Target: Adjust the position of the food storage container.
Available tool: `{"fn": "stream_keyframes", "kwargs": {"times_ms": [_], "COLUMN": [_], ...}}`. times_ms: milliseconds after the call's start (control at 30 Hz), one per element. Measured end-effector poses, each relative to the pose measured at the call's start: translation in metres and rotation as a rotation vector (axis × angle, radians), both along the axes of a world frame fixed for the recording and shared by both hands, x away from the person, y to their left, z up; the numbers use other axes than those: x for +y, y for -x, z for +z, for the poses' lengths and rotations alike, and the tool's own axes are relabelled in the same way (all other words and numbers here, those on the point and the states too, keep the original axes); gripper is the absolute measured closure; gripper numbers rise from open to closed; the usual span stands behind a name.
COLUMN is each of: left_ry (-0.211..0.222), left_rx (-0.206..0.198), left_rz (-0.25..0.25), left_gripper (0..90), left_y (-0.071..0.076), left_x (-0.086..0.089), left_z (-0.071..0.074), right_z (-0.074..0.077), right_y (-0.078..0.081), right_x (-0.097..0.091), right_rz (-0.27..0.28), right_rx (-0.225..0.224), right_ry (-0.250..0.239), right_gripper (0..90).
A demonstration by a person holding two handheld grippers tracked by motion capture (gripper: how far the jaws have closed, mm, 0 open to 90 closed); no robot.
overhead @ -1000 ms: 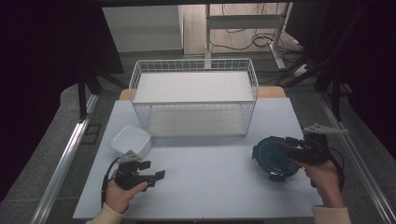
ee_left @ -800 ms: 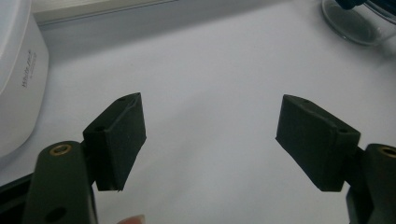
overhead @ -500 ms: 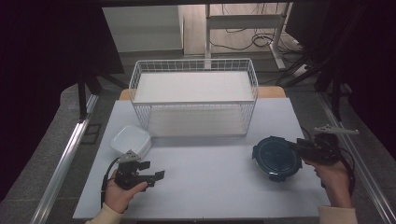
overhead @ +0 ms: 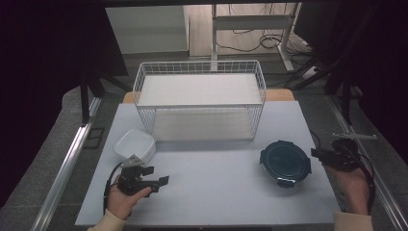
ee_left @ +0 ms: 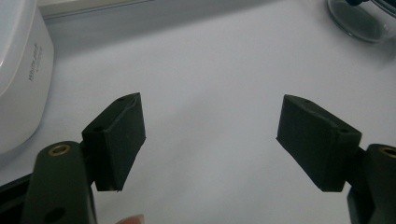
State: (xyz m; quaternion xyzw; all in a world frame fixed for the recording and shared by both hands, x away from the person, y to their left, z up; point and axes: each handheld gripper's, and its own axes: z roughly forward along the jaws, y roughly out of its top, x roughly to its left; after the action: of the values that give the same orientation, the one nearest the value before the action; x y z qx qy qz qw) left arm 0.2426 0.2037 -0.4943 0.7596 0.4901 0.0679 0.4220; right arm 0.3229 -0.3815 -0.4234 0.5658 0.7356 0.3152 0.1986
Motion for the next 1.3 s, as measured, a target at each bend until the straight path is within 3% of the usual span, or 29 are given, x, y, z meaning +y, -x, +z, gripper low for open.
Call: {"fn": "stream_keyframes", "kwargs": {"times_ms": [133,267,633,833,1300], "left_ry": [0.0,-0.003,-0.002,0.002,-0.003], "left_rx": [0.0,0.002,0.001,0.009,0.012], "left_rz": [0.0,-0.003,-0.028,-0.029,-0.041], "left_gripper": [22.9,22.9,22.4,22.5,22.4], "left_y": [0.0,0.0,0.0,-0.001,-0.002], "left_x": [0.0,0.0,-0.005,-0.005,-0.01], "left_z": [0.0,0.0,-0.003,-0.005,-0.006], "right_z": [-0.005,-0.015,-0.035,-0.034,-0.035], "right_y": [-0.002,-0.006,-0.017,-0.017,-0.017], "right_x": [-0.005,-0.01,-0.004,0.001,0.002], "right_rz": [-0.025,-0.042,0.035,0.053,0.046], "right_rx": [0.021,0.057,0.128,0.122,0.119], "right_ry": [0.034,0.065,0.096,0.129,0.127], "right_gripper": [86.4,89.3,89.6,89.7,89.8]}}
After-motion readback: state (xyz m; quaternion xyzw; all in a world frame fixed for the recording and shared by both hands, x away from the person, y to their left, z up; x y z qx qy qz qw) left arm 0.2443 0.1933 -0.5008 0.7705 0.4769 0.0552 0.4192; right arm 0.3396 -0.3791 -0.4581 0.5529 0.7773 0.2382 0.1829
